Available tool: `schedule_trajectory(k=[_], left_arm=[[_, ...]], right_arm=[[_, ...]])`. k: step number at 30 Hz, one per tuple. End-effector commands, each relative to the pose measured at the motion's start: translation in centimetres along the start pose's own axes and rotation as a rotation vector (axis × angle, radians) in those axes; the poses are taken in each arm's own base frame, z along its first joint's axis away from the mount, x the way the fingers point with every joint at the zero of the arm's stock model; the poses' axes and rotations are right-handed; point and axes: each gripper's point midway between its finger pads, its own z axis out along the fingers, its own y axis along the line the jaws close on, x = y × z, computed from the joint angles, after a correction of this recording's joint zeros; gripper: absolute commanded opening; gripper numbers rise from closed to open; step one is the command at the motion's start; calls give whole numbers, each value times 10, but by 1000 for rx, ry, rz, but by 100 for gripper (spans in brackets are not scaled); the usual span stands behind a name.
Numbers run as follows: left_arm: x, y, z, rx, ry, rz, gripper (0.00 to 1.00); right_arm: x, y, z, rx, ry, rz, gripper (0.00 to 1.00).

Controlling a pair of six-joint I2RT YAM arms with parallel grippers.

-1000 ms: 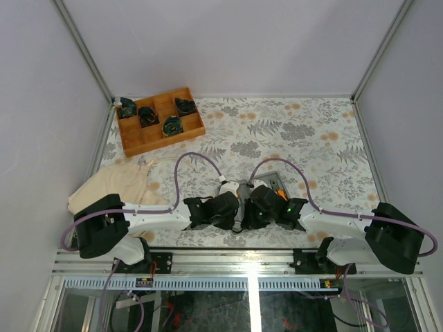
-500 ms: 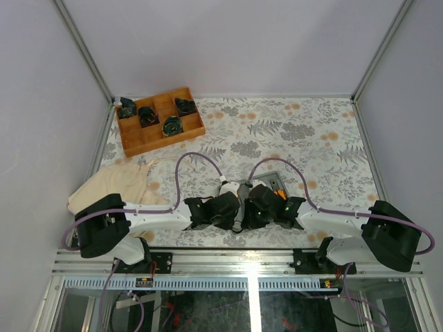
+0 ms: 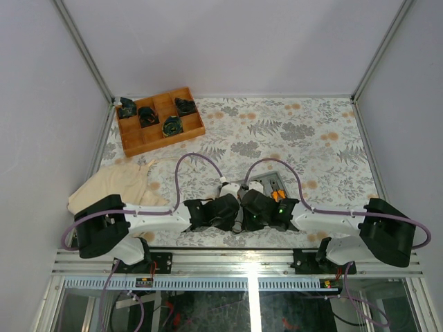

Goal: Sort the tools into containers
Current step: Place the engineering item in the storage box.

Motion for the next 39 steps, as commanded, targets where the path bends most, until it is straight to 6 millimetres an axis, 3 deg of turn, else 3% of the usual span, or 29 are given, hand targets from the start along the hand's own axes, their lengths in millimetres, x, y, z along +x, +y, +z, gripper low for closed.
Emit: schedule_trajectory(k=[1, 8, 17, 22, 25, 29, 34, 39], left_arm=[[26, 4, 6, 10, 67, 22, 0], [38, 10, 9, 12, 77, -28, 0], [42, 23, 9, -50, 84, -33, 0], [43, 27, 11, -87, 102, -12, 0], [39, 24, 10, -79, 90, -12, 0], [19, 18, 3, -77, 31, -3, 0], [-13, 5, -2, -58, -34, 11, 10], [-47, -14, -20, 11, -118, -2, 22]], right_arm=[[31, -20, 7, 139, 84, -24, 0], [43, -23, 8, 165, 69, -5, 0], [-20, 21, -29, -5, -180, -46, 9], [-45, 36, -47, -37, -261, -63, 11], [-52, 29, -55, -6, -305, -46, 16], [-58, 4, -67, 85, -356, -26, 22], [-64, -17, -78, 143, -363, -24, 33], [-71, -29, -86, 156, -368, -12, 42]])
